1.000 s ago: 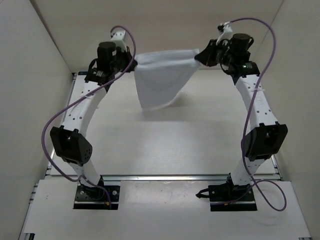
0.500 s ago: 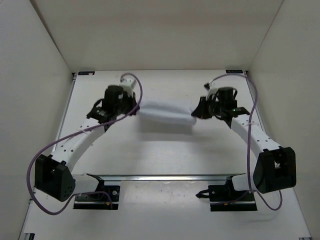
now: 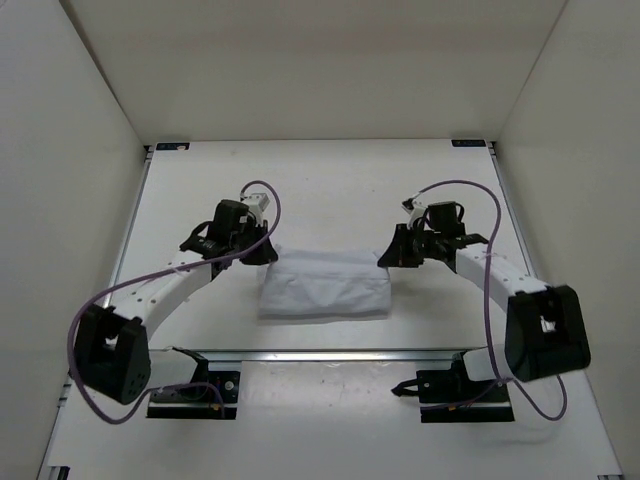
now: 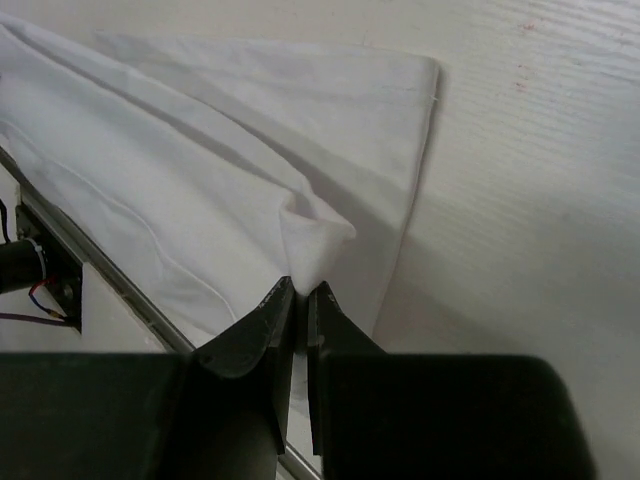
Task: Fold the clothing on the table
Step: Fold the skirt
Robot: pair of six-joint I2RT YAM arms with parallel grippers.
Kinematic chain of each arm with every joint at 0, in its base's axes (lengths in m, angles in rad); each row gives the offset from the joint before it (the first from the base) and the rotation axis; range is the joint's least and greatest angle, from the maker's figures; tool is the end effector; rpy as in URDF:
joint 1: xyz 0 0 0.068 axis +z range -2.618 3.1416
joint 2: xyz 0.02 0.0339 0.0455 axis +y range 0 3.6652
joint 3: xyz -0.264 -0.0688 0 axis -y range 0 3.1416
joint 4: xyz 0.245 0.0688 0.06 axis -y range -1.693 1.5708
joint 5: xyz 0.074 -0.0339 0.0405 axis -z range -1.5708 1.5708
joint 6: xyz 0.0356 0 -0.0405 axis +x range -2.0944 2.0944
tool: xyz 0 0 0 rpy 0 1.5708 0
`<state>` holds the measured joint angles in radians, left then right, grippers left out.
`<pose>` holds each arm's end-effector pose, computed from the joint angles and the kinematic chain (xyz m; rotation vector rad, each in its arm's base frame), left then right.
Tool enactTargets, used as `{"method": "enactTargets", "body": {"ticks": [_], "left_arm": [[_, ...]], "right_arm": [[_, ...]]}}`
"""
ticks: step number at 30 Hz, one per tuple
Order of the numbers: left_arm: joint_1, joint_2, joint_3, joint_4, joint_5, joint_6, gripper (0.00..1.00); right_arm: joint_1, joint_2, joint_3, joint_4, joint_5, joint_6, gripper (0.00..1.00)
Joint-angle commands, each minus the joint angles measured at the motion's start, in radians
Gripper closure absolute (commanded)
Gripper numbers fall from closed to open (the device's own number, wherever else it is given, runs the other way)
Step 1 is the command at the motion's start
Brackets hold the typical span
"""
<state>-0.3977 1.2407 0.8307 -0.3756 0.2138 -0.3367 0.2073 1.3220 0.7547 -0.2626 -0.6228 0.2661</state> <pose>0.2367 -0.1076 0.2437 0.1809 2.4105 -0.6009 0.2534 0.0745 0.2124 -0.2287 2.4014 0.9670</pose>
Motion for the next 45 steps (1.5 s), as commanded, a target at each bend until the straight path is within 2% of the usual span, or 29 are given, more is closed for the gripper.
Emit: {"method": "enactTargets", "body": {"ticks": [1, 9, 13, 19, 20, 21, 22, 23, 24, 25, 26, 28, 30, 35, 37, 39, 40, 42, 43, 45], "left_arm": [[0.008, 0.048, 0.002, 0.004, 0.012, -0.002, 1.0], [0.028, -0.041, -0.148, 0.049, -0.024, -0.076, 1.0], [0.062, -0.023, -0.202, 0.05, -0.04, -0.084, 1.0], [0.099, -0.023, -0.212, 0.058, -0.085, -0.13, 1.0], [0.097, -0.024, -0.216, 0.057, -0.083, -0.131, 1.0], [0.094, -0.026, -0.22, 0.058, -0.083, -0.133, 0.97], [0.094, -0.03, -0.222, 0.066, -0.077, -0.13, 0.81], [0.1, -0.037, -0.232, 0.066, -0.067, -0.133, 0.62], [0.105, -0.041, -0.223, 0.075, -0.056, -0.136, 0.48], [0.102, -0.046, -0.216, 0.073, -0.056, -0.13, 0.27], [0.109, -0.047, -0.197, 0.057, -0.065, -0.118, 0.22], [0.111, -0.05, -0.162, 0.021, -0.096, -0.096, 0.15], [0.125, -0.067, -0.095, -0.009, -0.108, -0.082, 0.13], [0.134, -0.129, -0.041, -0.052, -0.083, -0.074, 0.19], [0.105, -0.135, -0.056, -0.069, -0.067, -0.096, 0.29], [0.079, -0.153, -0.093, -0.069, -0.041, -0.122, 0.61], [0.065, -0.164, -0.114, -0.056, -0.016, -0.145, 0.71], [0.04, -0.184, -0.158, -0.03, 0.025, -0.183, 1.0], [0.025, -0.202, -0.188, -0.002, 0.048, -0.215, 1.0], [0.002, -0.222, -0.228, 0.038, 0.068, -0.252, 1.0]], "right_arm": [[0.02, 0.121, 0.069, 0.043, -0.034, -0.018, 1.0], [0.055, 0.22, 0.11, 0.085, -0.048, -0.011, 1.0], [0.043, 0.241, 0.121, 0.068, -0.048, -0.039, 1.0], [0.043, 0.284, 0.156, 0.031, -0.016, -0.067, 1.0], [0.043, 0.292, 0.178, 0.026, -0.017, -0.083, 0.97], [0.041, 0.304, 0.184, 0.022, -0.014, -0.085, 0.85], [0.038, 0.312, 0.19, 0.013, -0.012, -0.091, 0.79], [0.029, 0.307, 0.201, 0.005, -0.015, -0.09, 0.64], [0.023, 0.313, 0.205, 0.011, -0.02, -0.084, 0.5], [0.008, 0.301, 0.202, 0.016, -0.032, -0.08, 0.36], [-0.006, 0.286, 0.199, 0.028, -0.043, -0.067, 0.31], [-0.025, 0.231, 0.195, 0.043, -0.037, -0.053, 0.07], [-0.042, 0.186, 0.193, 0.03, -0.012, -0.054, 0.01], [-0.034, 0.092, 0.106, 0.0, 0.018, -0.084, 0.01], [-0.013, 0.077, 0.063, -0.021, 0.032, -0.088, 0.03], [0.015, 0.072, 0.029, -0.036, 0.037, -0.087, 0.07], [0.024, 0.063, 0.009, -0.032, 0.031, -0.074, 0.14], [0.03, 0.046, -0.018, -0.015, 0.014, -0.056, 0.36], [0.033, 0.043, -0.034, 0.006, -0.009, -0.039, 0.52], [0.047, 0.031, -0.046, 0.037, -0.034, -0.019, 0.69]]}}
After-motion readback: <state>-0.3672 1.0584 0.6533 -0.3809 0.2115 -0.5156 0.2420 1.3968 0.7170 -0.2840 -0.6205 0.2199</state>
